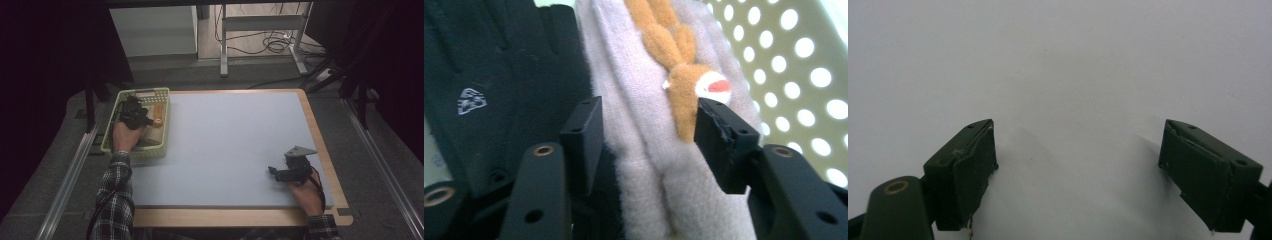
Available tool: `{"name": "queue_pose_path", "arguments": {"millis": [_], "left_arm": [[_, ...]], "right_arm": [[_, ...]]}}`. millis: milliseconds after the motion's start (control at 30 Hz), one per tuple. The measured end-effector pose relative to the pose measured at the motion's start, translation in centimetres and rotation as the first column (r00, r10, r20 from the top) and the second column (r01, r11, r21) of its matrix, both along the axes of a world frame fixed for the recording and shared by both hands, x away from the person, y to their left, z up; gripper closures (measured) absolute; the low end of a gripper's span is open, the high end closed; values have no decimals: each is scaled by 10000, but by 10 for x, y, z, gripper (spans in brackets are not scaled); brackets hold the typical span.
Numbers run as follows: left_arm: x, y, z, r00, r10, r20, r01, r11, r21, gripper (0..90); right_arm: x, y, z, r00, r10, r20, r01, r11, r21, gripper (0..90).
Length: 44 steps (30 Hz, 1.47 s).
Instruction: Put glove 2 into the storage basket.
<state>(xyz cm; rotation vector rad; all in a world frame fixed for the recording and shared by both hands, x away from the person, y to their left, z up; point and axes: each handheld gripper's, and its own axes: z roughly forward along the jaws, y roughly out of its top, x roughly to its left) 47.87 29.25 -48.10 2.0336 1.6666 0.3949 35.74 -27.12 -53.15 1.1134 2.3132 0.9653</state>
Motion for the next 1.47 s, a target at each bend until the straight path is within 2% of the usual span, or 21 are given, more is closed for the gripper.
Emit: {"name": "queue_pose_path", "arguments": {"millis": [167,300,367,500,567,667,733,833,867,900,933,967,1000,1067,1167,1233,1300,1333,1467], "left_arm": [[-8,3,7,9986,-11,529,19,9999,-161,292],[-18,3,14,9939,-184,1091,222,9992,-334,169],[-24,1,17,9907,-247,1337,317,9982,-506,87],[-40,-6,28,9775,-755,1972,945,9915,-890,48],[-51,-14,34,9663,-1105,2325,1381,9847,-1059,34],[-69,-30,41,9430,-1775,2815,2198,9673,-1265,13],[-81,-44,43,9287,-2182,2998,2594,9601,-1047,6],[-99,-63,44,9009,-2858,3267,3256,9427,-731,0],[-104,-69,43,8905,-3076,3354,3476,9354,-649,0],[-116,-82,42,8727,-3383,3521,3814,9225,-591,0],[-121,-88,40,8608,-3531,3666,4024,9131,-654,0],[-121,-88,40,8608,-3531,3666,4024,9131,-654,0],[-126,-94,37,8513,-3706,3712,4231,9035,-681,0],[-137,-107,30,8348,-4011,3771,4533,8895,-574,0],[-150,-126,13,8085,-4540,3744,5034,8631,-406,0],[-155,-136,1,7985,-4834,3587,5281,8486,-320,0],[-159,-144,-10,7948,-4981,3466,5307,8475,10,0],[-160,-147,-14,7922,-5067,3401,5354,8446,111,0],[-160,-153,-20,7924,-5151,3266,5416,8406,117,0]], "right_arm": [[0,0,0,10000,0,1,0,10000,5,149],[0,0,0,10000,-2,4,2,10000,4,149],[0,0,0,10000,-3,3,3,10000,0,149],[0,0,0,10000,-4,5,4,10000,0,149],[0,0,0,10000,-2,4,2,10000,1,149],[0,0,0,10000,-2,4,2,10000,-5,149],[0,0,0,10000,-1,-8,1,10000,-30,149],[0,0,0,10000,-6,-16,6,10000,-26,149],[0,0,0,10000,7,7,-7,10000,-33,150],[0,0,0,10000,8,1,-8,10000,-33,149],[0,0,0,10000,-1,-6,1,10000,-26,149],[0,0,0,10000,-1,-6,1,10000,-26,149],[0,0,0,10000,-2,-3,2,10000,-25,149],[0,0,0,10000,13,-1,-13,10000,-33,149],[0,0,0,10000,4,4,-4,10000,-32,150],[0,0,0,10000,5,6,-5,10000,-33,149],[0,0,0,10000,4,6,-4,10000,-33,149],[0,0,0,10000,5,8,-5,10000,-33,149],[0,0,0,10000,-1,2,1,10000,-27,149]]}}
